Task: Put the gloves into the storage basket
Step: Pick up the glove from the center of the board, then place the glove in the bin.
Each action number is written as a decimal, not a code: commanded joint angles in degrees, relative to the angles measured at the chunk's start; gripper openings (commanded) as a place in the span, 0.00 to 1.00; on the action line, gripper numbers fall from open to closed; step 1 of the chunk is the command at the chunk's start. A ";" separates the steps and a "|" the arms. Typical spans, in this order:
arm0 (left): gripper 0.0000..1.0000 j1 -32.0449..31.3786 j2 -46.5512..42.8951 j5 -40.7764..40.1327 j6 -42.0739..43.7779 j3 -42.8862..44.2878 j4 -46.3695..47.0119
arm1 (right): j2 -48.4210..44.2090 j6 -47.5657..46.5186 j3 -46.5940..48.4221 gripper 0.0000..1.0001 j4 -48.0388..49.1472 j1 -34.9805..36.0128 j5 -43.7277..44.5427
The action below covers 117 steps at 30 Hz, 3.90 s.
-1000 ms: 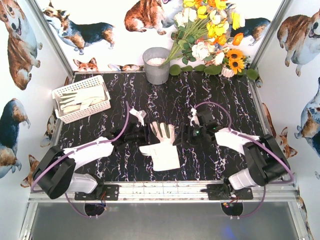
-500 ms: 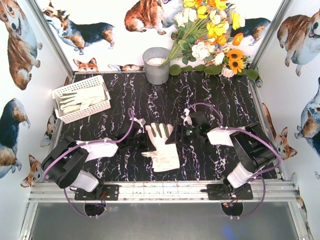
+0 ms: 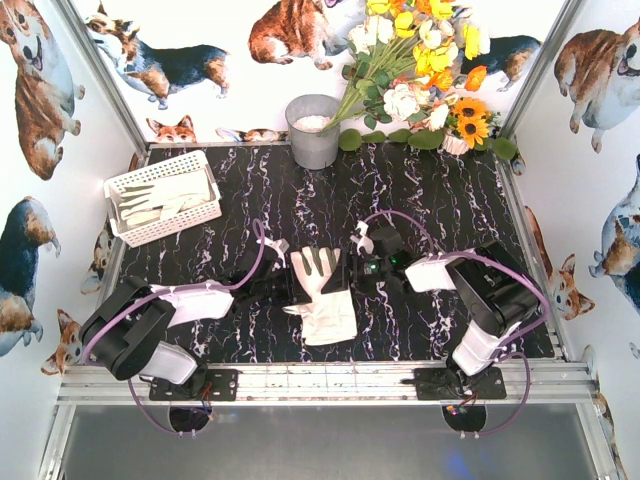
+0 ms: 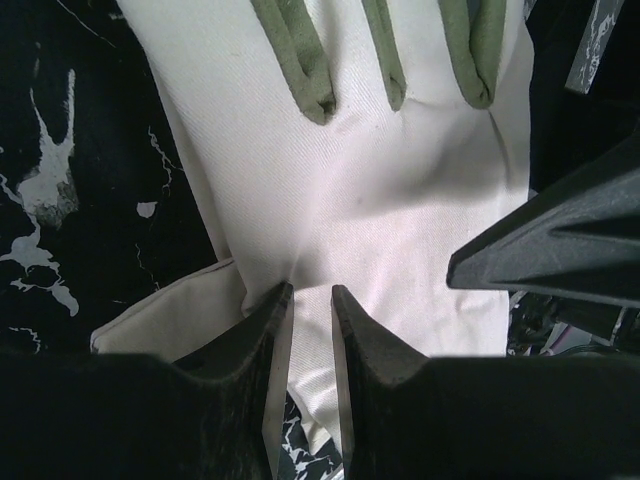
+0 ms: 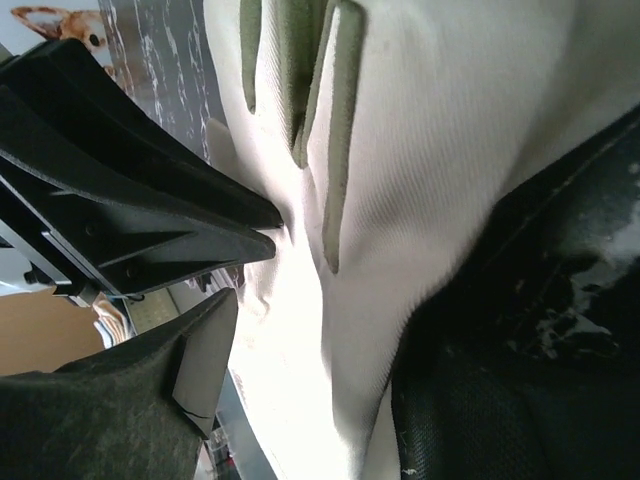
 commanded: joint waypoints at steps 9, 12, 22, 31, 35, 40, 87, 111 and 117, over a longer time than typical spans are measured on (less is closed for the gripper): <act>0.21 -0.29 -1.38 -0.16 -0.33 -2.74 -1.21 | 2.90 -0.42 1.28 0.00 2.64 2.08 0.20; 0.31 -0.17 -5.52 -1.00 0.35 -2.03 -3.29 | 1.37 -1.31 0.95 0.00 3.23 2.08 -0.25; 0.82 8.96 -15.44 5.06 8.26 -1.74 -7.85 | -3.19 -6.06 0.66 0.00 6.38 1.53 -6.55; 0.99 13.03 -17.51 22.39 9.49 -3.51 3.48 | -10.24 -4.89 0.62 0.00 10.66 0.18 -14.22; 1.00 13.06 -17.31 26.48 9.25 -3.81 6.36 | -12.43 -0.48 0.83 0.00 16.47 -0.45 -18.55; 1.00 13.06 -17.21 28.76 8.30 -3.76 10.24 | -14.96 2.15 2.95 0.00 18.15 -0.46 -22.87; 0.00 7.88 -19.72 42.49 -3.71 -1.06 18.35 | -22.12 -12.22 11.30 0.00 -8.68 -1.11 -18.97; 0.00 19.82 -30.42 6.80 -9.56 13.36 -14.58 | -40.96 -17.86 7.25 0.63 -23.30 -11.28 6.83; 0.00 34.62 -26.68 -0.77 -6.48 24.12 -24.40 | -47.32 -23.22 7.78 0.63 -31.36 -11.27 13.31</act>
